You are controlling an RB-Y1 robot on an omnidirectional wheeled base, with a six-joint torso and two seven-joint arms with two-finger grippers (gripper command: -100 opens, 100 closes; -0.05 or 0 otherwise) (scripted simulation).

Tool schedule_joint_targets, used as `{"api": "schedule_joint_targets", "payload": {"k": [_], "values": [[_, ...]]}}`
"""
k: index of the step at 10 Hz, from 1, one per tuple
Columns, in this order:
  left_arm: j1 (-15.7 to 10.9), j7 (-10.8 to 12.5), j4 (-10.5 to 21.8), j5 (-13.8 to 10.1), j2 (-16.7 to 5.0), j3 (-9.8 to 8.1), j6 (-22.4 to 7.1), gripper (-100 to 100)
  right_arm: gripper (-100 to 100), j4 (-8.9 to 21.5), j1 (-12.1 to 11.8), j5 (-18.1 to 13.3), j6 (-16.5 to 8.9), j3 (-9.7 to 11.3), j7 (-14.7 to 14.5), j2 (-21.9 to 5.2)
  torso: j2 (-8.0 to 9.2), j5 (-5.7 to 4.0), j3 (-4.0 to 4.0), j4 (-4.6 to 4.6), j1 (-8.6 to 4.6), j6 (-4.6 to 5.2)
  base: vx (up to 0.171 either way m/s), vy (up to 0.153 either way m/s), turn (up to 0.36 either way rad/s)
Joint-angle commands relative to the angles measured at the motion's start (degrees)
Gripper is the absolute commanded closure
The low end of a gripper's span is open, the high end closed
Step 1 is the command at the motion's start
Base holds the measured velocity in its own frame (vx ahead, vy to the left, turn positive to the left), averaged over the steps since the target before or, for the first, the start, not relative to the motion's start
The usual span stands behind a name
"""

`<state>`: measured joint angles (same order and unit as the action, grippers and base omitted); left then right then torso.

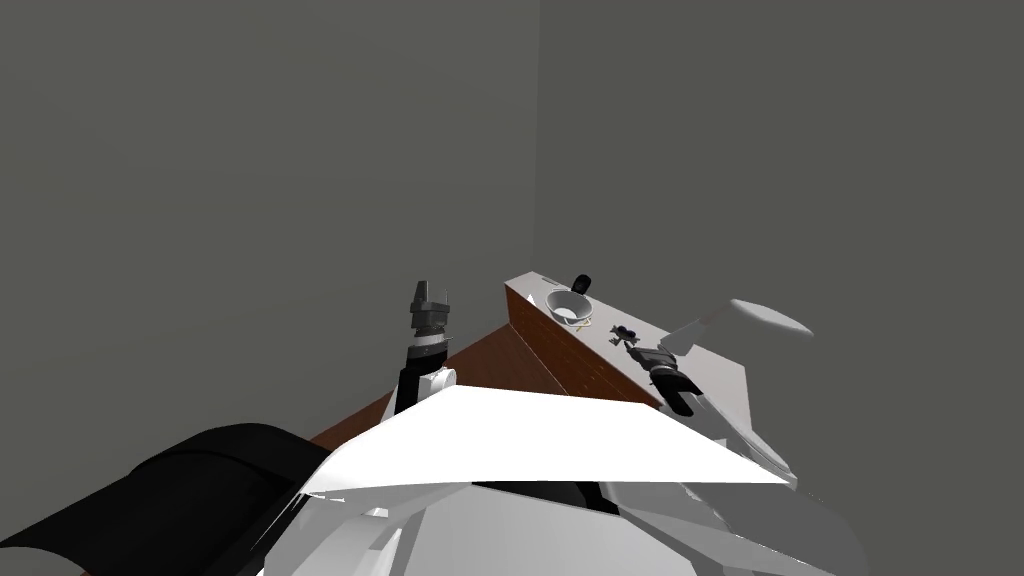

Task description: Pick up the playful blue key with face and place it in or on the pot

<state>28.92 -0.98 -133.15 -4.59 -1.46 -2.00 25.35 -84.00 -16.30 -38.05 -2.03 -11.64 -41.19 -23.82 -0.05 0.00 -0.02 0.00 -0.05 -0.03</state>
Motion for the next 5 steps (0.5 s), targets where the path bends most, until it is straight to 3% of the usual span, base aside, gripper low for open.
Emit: {"api": "schedule_joint_targets", "payload": {"k": [1,5], "values": [[0.0,0.0,0.0,0.0,0.0,0.0,0.0,0,-100,1.6,0.5,-0.8,0.1,-0.3,-1.1,-0.1,0.0,0.0,0.0,0.0,0.0,0.0,0.003,-0.011,0.06],[0.0,0.0,0.0,0.0,0.0,0.0,0.0,0,-100,7.6,1.3,-4.2,-0.2,-0.8,-6.2,-1.9,-0.01,-0.01,-0.01,0.0,-0.01,0.01,0.003,-0.012,0.151]]}}
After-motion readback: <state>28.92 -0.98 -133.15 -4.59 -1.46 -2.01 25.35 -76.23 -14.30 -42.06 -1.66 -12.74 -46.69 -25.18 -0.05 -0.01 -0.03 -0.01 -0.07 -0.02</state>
